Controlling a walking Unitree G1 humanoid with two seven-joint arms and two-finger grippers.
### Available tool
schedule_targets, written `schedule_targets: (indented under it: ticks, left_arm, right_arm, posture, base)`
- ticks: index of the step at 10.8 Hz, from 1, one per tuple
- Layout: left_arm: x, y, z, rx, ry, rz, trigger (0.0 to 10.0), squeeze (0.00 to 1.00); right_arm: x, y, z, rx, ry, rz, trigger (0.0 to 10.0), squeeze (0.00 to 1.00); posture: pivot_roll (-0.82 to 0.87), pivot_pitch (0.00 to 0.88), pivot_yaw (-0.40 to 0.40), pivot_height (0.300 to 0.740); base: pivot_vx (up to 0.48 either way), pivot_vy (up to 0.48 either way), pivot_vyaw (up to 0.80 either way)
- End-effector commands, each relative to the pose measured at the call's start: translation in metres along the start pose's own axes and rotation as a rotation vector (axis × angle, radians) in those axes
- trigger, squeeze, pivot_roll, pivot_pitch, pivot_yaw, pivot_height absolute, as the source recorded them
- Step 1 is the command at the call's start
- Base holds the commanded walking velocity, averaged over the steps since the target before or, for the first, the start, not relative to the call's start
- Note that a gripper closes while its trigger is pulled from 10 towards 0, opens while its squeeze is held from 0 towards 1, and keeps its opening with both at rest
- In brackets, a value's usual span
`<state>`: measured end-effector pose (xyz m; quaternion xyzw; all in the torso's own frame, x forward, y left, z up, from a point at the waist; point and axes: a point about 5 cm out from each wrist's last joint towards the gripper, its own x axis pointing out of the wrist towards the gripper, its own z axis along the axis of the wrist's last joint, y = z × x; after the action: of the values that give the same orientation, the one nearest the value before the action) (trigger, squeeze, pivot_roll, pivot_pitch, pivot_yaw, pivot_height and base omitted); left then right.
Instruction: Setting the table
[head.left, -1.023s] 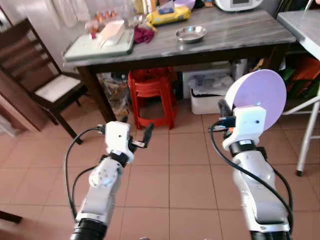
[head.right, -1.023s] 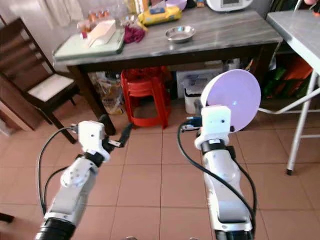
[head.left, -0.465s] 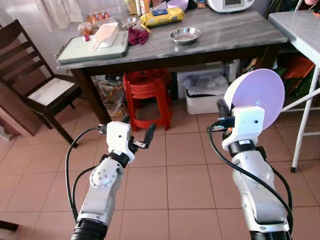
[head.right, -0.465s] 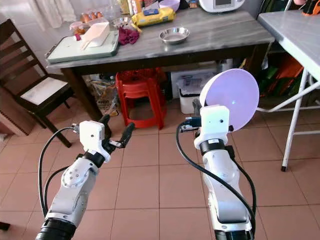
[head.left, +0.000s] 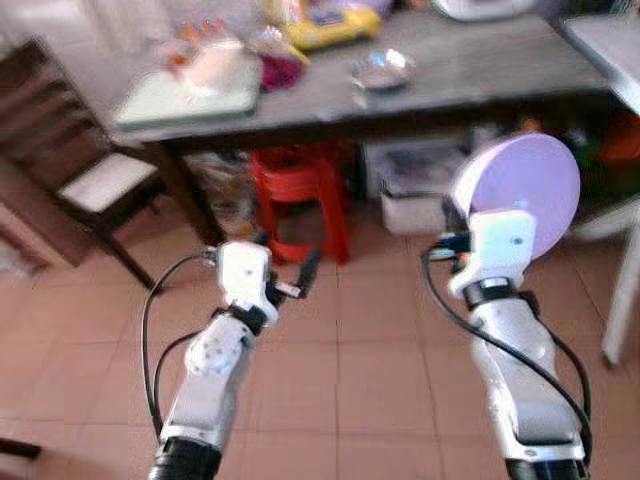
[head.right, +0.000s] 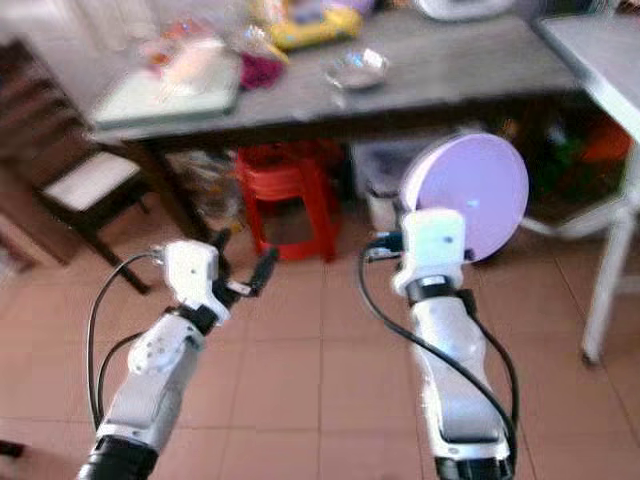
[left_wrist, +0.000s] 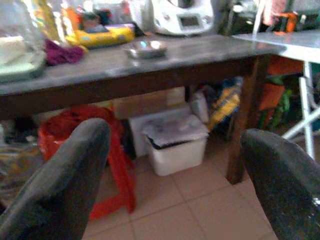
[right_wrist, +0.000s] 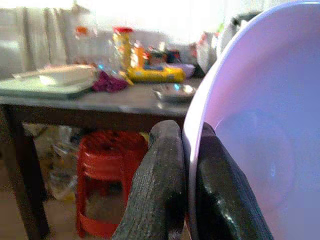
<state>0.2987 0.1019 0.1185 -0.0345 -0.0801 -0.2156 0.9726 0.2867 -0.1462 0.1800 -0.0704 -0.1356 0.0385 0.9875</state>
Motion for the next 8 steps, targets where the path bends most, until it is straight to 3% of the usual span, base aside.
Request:
schedule_targets:
  ticks: [1,5,8]
  left_arm:
    - [-0.0059,0.0120,-0.0004,0.023,0.012,0.030,10.0,0.00]
    - [-0.0040,0.0094,-0.0002,0.019,0.012,0.018,10.0,0.00]
    - [-0.0033,0.0071,-0.0007,0.015,0.011,0.010,10.0,0.00]
  right_arm:
    - [0.0015,0.0114,0.0067,0.025,-0.032,0.028,10.0,0.00]
    - [0.0013,0.0101,0.0065,0.024,-0.033,0.022,10.0,0.00]
    - [0.0021,0.0097,0.0055,0.055,-0.026,0.013,10.0,0.00]
  posture:
    - [-0.10,0.091,0.142,0.740]
    - [-0.11,0.092,0.144,0.740]
    - [-0.11,0.089,0.140,0.740]
  base:
    - [0.371,0.000,0.47]
    - [0.372,0.000,0.43]
    - [0.372,0.000,0.00]
